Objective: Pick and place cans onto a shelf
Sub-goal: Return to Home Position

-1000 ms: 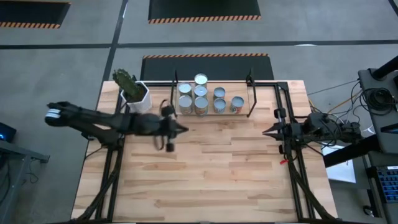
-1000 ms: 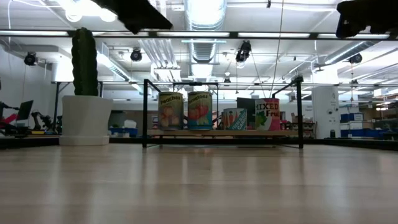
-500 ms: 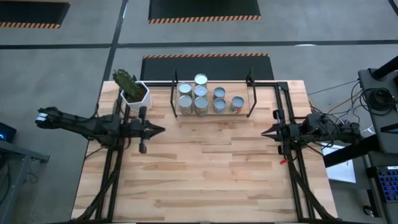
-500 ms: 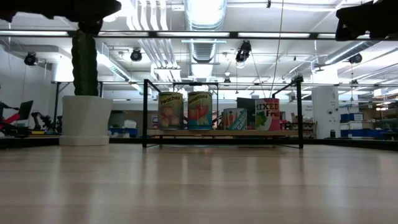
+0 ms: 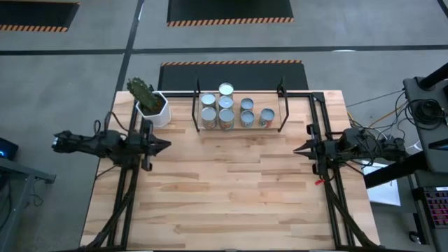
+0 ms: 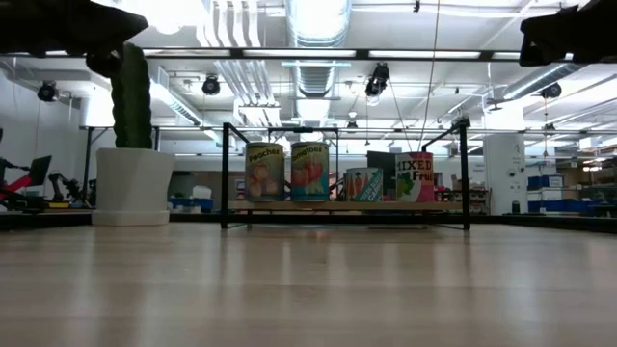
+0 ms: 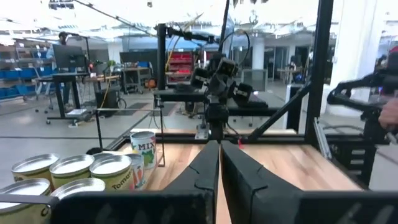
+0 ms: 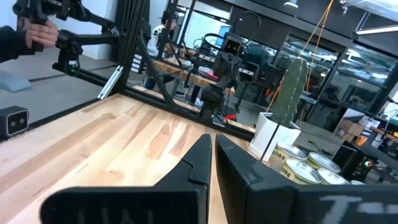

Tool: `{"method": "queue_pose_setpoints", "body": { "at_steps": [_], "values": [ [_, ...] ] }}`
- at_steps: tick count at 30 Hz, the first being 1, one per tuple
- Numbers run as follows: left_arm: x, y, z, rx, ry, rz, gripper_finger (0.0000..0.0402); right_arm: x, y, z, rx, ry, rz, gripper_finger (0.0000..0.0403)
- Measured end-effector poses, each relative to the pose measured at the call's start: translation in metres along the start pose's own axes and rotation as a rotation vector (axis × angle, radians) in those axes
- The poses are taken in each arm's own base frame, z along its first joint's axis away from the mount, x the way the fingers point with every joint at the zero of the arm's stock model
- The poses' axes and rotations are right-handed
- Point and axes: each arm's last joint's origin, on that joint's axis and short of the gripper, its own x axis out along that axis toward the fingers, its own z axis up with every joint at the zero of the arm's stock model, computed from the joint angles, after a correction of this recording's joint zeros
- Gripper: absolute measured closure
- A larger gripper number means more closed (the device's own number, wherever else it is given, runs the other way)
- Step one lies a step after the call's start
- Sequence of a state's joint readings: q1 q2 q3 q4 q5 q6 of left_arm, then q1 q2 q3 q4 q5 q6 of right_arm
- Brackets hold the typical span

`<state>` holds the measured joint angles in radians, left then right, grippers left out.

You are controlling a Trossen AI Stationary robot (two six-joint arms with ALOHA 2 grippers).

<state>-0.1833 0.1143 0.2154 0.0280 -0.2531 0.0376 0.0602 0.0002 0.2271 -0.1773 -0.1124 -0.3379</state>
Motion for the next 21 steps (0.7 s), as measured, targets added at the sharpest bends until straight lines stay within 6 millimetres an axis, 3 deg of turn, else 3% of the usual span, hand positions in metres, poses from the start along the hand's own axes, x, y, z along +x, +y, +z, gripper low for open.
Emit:
{"method": "queue_pose_setpoints", "body": {
  "at_steps": [5,21],
  "values": [
    [-0.011,0.003,-0.005,-0.008,-0.018,0.000,0.0402,0.000,0.000,-0.001,-0.009,0.005,0.002,0.0390],
    [-0.003,-0.001,-0.051,-0.024,0.075,-0.002,0.0402,0.004,0.006,-0.021,-0.013,0.117,0.028,0.0390]
  ]
}}
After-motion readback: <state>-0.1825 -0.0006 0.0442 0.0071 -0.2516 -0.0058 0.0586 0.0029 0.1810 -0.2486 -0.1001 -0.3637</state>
